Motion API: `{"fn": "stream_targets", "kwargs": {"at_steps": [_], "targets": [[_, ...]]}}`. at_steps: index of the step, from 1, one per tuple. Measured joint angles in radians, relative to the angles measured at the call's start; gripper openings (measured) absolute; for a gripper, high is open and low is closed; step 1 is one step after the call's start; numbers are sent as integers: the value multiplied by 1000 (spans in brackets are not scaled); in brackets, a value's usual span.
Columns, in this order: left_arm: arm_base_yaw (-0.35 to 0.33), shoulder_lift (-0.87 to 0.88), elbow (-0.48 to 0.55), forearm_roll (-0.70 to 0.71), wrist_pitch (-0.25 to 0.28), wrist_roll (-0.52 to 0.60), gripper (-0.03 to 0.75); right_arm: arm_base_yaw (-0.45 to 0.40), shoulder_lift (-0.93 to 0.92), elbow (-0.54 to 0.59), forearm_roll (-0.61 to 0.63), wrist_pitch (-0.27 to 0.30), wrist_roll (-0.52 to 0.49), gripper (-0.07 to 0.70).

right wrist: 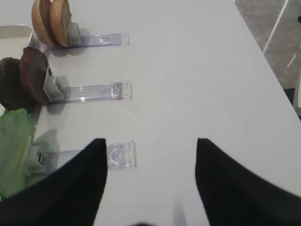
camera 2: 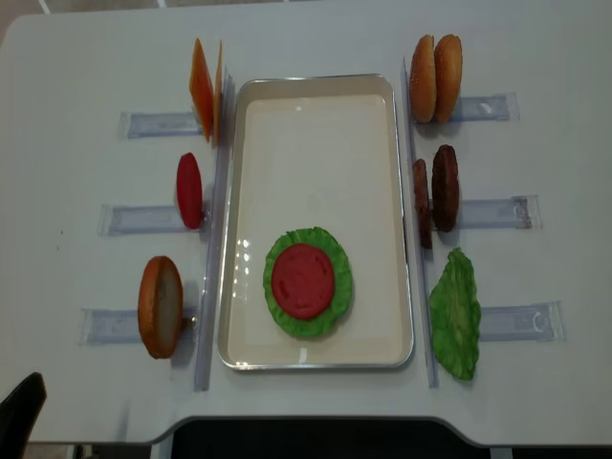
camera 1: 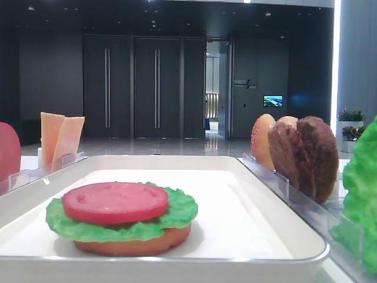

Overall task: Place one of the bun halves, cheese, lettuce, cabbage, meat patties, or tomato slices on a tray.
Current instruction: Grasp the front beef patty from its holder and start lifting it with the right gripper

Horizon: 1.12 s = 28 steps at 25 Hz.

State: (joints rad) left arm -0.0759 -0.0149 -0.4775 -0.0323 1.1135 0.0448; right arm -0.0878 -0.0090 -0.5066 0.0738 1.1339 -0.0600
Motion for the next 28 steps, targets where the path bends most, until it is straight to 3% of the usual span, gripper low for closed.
{"fn": "stream_targets", "kwargs": {"at_steps": [23, 28], "targets": [[0, 0, 0, 0, 0, 0, 535, 0, 1, -10, 0, -5, 0, 399], [0, 0, 0, 0, -1, 0, 535, 0, 95, -19, 0, -12, 0, 399]]}}
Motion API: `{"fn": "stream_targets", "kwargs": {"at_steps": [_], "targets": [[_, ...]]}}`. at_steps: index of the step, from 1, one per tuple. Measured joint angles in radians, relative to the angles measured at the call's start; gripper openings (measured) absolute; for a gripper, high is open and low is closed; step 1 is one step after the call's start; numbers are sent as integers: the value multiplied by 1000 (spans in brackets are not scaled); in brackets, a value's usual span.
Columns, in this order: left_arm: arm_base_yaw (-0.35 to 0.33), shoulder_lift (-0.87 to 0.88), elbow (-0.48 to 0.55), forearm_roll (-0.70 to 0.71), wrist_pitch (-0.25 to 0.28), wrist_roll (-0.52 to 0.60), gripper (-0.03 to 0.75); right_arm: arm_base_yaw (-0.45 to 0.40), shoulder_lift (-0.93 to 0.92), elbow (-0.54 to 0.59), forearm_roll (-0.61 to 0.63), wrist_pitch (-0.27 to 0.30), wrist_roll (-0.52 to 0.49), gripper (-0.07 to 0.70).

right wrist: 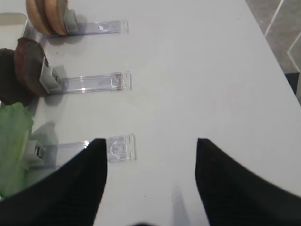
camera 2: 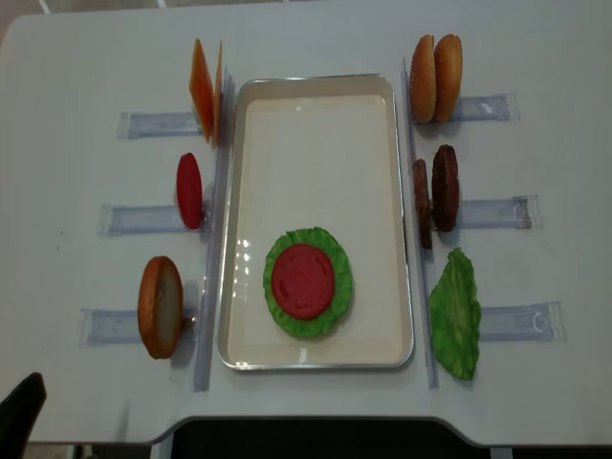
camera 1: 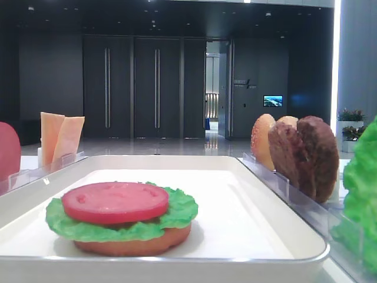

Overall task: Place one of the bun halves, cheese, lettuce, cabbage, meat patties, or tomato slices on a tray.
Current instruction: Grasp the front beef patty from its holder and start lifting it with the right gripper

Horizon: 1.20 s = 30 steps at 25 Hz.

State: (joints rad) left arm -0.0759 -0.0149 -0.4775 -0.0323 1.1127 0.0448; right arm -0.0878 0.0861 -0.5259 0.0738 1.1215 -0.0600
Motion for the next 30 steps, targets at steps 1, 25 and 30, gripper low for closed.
{"fn": "stream_targets", "kwargs": {"at_steps": [1, 25, 30], "targets": [[0, 0, 0, 0, 0, 0, 535, 0, 26, 0, 0, -1, 0, 399], [0, 0, 0, 0, 0, 0, 535, 0, 833, -402, 77, -3, -154, 399], [0, 0, 0, 0, 0, 0, 535, 0, 956, -512, 77, -3, -175, 399]]}}
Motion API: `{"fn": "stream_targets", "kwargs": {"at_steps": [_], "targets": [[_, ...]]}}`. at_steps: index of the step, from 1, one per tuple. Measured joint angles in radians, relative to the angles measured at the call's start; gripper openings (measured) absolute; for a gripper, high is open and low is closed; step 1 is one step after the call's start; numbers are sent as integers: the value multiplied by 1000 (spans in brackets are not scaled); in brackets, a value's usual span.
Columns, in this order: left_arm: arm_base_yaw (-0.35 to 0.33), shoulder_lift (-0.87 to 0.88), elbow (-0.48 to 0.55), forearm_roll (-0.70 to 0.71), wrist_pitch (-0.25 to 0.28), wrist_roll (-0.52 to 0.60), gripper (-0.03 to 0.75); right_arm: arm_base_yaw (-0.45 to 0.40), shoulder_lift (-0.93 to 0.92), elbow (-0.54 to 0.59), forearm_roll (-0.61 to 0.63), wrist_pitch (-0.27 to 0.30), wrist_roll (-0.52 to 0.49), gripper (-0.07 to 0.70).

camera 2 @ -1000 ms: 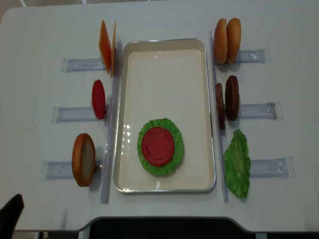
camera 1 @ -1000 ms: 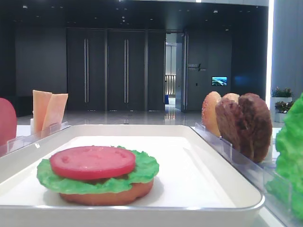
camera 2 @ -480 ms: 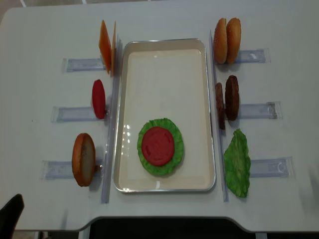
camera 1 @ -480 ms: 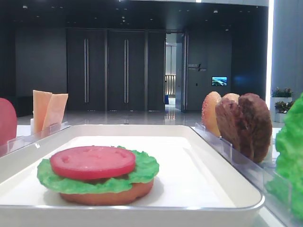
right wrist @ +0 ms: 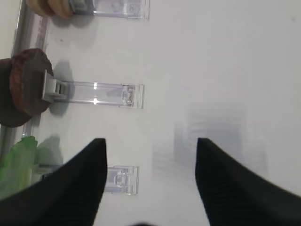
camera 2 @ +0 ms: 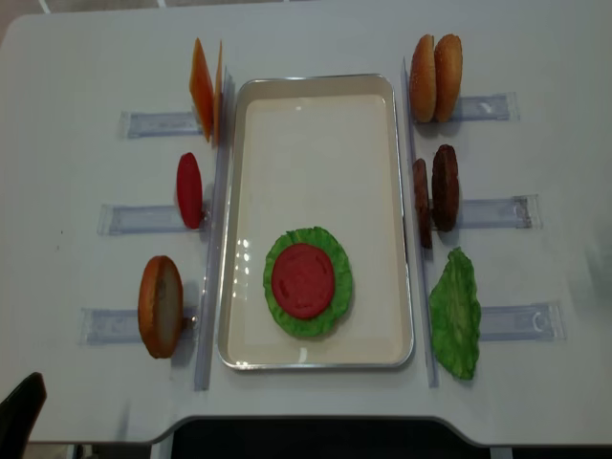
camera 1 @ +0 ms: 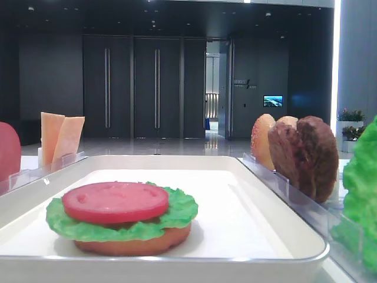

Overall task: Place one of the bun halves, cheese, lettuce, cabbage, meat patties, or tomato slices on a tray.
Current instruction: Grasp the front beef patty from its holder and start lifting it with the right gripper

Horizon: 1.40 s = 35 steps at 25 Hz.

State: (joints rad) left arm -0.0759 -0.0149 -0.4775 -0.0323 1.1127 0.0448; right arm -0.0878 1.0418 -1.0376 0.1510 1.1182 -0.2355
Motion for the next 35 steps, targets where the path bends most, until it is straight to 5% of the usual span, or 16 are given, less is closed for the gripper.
{"fn": "stream_targets", "kwargs": {"at_steps": [16, 35], "targets": [[0, 0, 0, 0, 0, 0, 535, 23, 182, -119, -5, 52, -14, 399], [0, 0, 0, 0, 0, 0, 535, 429, 320, -236, -151, 97, 396, 399]]}}
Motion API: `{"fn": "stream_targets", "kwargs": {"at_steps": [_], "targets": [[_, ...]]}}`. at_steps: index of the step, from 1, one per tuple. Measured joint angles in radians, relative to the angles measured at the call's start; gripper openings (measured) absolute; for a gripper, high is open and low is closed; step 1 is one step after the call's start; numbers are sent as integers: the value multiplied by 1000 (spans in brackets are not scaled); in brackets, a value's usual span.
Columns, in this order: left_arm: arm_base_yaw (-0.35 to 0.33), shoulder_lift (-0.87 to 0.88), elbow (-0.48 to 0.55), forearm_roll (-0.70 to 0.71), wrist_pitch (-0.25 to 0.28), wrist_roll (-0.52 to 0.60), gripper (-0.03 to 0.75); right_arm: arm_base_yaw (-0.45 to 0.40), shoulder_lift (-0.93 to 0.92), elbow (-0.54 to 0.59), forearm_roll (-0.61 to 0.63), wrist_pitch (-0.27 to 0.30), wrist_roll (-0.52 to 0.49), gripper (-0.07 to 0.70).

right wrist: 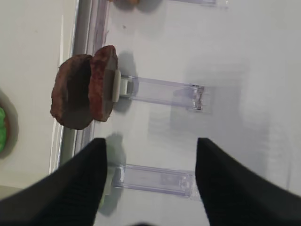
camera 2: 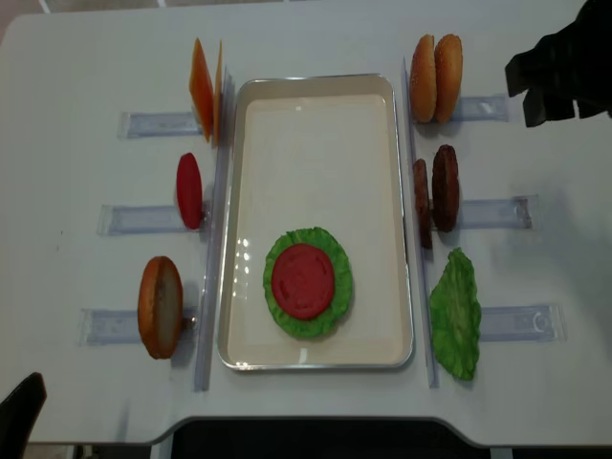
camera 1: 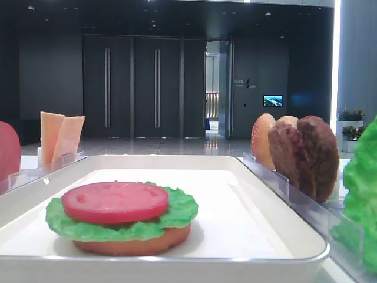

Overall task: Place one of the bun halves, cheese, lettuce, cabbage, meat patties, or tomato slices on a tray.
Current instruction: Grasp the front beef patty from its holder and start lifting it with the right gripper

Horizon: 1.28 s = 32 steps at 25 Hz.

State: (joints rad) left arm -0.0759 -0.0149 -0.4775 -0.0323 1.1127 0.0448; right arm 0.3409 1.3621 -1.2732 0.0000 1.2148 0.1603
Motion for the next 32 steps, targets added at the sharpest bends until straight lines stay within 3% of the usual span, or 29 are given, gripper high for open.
{"fn": "stream_targets", "kwargs": {"at_steps": [7, 12, 24, 32], "targets": [[0, 0, 0, 0, 0, 0, 535, 61, 91, -10, -7, 0, 93, 399], [0, 0, 0, 0, 0, -2, 535, 75, 104, -10, -8, -44, 181, 405], [0, 0, 0, 0, 0, -2, 535, 251, 146, -12, -7, -116, 172, 405], [0, 0, 0, 0, 0, -2, 535, 276, 245, -18, -7, -126, 193, 405]]}}
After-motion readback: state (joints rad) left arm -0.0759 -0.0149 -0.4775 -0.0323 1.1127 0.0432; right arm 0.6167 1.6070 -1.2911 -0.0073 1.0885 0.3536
